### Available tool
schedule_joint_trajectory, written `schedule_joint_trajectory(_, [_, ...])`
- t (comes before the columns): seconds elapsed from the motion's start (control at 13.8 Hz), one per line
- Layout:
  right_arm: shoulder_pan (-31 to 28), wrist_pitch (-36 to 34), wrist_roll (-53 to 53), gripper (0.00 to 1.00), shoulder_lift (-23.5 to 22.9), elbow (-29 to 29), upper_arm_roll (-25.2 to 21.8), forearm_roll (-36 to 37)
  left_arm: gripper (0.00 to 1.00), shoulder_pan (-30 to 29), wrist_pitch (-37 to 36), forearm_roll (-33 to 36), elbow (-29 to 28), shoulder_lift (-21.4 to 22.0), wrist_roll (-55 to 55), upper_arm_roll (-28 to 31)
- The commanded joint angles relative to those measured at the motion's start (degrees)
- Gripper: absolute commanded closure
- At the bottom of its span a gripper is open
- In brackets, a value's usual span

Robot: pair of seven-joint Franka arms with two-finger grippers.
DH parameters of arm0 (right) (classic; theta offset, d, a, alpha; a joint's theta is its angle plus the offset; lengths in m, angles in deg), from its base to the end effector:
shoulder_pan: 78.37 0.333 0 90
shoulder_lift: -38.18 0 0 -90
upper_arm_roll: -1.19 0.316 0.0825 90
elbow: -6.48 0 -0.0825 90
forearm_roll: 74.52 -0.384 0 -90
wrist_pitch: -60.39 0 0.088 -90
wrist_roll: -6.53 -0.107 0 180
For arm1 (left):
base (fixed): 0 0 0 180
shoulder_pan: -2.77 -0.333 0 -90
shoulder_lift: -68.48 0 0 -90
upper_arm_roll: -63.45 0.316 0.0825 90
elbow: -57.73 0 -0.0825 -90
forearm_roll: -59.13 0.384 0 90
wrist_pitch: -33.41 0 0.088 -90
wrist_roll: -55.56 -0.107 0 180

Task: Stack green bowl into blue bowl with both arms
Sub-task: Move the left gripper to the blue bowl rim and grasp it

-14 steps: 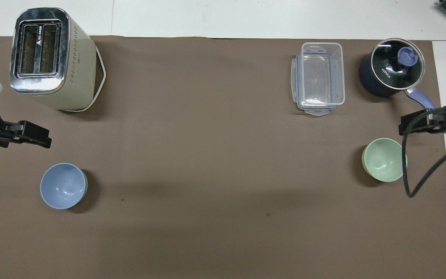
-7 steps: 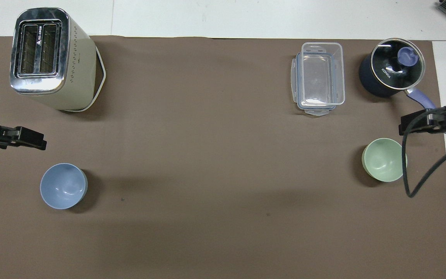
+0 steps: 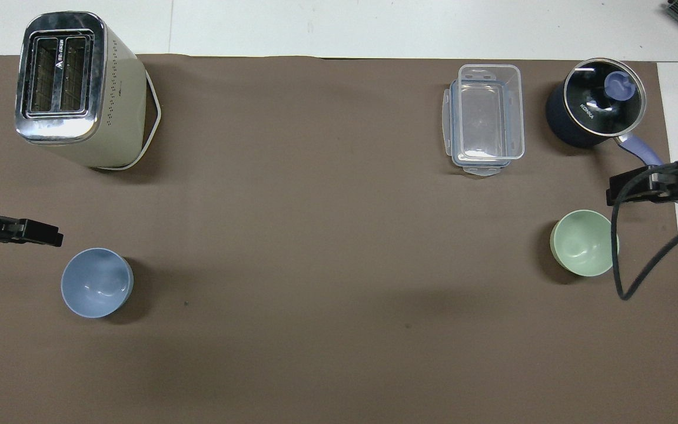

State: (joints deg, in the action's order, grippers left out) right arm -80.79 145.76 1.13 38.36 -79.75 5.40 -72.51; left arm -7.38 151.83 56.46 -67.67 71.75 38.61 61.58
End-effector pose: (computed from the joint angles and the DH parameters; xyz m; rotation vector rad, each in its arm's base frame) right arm 0.5455 0.0131 0.6500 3.1040 -0.1019 -0.0150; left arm 0.5093 0.0716 0.4064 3.0825 -0.1971 -0.0847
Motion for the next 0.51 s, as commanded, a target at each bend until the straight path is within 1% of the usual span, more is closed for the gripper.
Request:
schedule_joint_trajectory(0.0, [-0.3,0.4,-0.8,0.0,1.0,-1.1,0.1,0.0,0.0,-1.7,10.0,0.2,-9.3,2.2,-0.4,-0.5])
schedule_joint_trajectory(0.07, [-0.3,0.4,-0.8,0.0,1.0,-1.1,0.1,0.0,0.1,-1.8,11.6,0.1,-10.7,1.9,-0.2,-0.5])
schedule_joint_trajectory(0.14, [-0.3,0.4,-0.8,0.0,1.0,-1.1,0.1,0.0,0.23,-1.8,12.9,-0.5,-12.2,1.7,-0.1,-0.5])
schedule_joint_trajectory(0.22, [-0.3,0.4,-0.8,0.0,1.0,-1.1,0.1,0.0,0.53,-1.9,15.0,-1.2,-14.4,1.7,-0.1,-0.4])
schedule_joint_trajectory(0.29, [-0.3,0.4,-0.8,0.0,1.0,-1.1,0.1,0.0,0.88,-1.9,15.3,-1.3,-15.0,1.8,-0.1,-0.5])
schedule_joint_trajectory(0.36, [-0.3,0.4,-0.8,0.0,1.0,-1.1,0.1,0.0,1.0,-1.9,15.1,-1.3,-15.0,1.8,-0.1,-0.5])
schedule_joint_trajectory(0.43, [-0.3,0.4,-0.8,0.0,1.0,-1.1,0.1,0.0,1.0,-1.9,15.0,-1.3,-15.0,1.8,-0.1,-0.4])
